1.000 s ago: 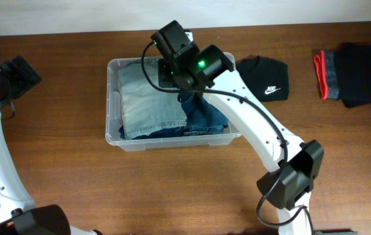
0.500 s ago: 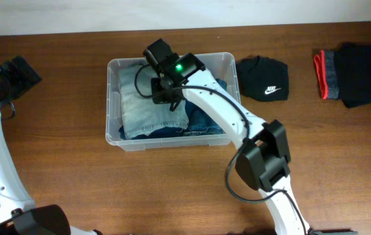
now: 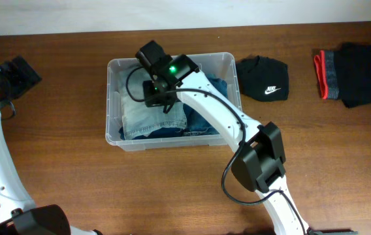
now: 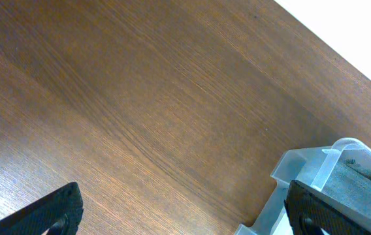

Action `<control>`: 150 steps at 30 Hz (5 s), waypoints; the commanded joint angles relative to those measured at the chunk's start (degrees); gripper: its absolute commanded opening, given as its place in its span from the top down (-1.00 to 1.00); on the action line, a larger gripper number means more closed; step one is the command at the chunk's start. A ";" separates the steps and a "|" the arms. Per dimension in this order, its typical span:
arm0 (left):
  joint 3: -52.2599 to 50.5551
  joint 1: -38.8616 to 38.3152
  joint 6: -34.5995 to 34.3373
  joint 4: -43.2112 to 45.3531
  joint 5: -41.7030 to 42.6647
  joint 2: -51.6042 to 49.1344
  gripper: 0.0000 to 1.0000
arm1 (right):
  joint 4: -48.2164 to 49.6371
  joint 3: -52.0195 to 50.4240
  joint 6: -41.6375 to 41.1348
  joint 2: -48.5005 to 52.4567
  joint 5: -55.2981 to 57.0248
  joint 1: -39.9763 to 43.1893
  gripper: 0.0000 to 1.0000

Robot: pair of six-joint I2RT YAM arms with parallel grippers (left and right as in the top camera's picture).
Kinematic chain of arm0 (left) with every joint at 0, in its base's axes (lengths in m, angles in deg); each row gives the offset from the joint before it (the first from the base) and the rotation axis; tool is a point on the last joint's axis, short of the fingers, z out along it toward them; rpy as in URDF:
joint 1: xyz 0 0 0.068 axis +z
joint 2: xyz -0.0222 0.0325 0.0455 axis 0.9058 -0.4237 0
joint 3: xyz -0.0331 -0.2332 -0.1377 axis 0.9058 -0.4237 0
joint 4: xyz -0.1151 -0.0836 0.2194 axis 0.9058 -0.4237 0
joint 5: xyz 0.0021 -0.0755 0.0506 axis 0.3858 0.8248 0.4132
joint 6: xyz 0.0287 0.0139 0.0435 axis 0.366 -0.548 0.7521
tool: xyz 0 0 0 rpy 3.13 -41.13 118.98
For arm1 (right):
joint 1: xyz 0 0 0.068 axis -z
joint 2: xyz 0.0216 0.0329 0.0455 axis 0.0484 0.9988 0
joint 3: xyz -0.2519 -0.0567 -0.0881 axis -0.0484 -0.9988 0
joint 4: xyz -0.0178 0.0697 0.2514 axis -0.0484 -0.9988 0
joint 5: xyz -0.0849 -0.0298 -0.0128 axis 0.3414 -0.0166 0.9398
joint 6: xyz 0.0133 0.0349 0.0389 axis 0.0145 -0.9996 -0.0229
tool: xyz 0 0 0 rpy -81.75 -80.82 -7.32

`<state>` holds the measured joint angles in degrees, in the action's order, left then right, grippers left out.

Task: Pack container
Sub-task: 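Press and flatten the denim shorts in the bin with the right gripper, then withdraw the right gripper from the bin toward the black shorts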

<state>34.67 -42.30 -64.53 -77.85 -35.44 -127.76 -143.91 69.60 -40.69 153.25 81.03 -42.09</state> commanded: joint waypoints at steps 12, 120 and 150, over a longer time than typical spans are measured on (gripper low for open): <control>-0.28 0.15 -0.35 -0.02 -0.35 -0.63 -0.98 | -4.92 1.31 0.92 -2.86 -1.51 -2.19 0.89; -0.28 0.15 -0.35 -0.04 -0.35 -0.63 -0.98 | -12.09 -3.34 5.64 -15.67 10.97 3.13 0.46; -0.28 0.15 -0.35 -0.04 -0.35 -0.63 -0.99 | -8.11 -6.64 -0.87 -15.63 -8.37 64.35 -0.97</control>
<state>34.67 -42.30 -64.53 -77.85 -35.44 -127.76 -153.03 64.03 -40.23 137.06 73.43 18.15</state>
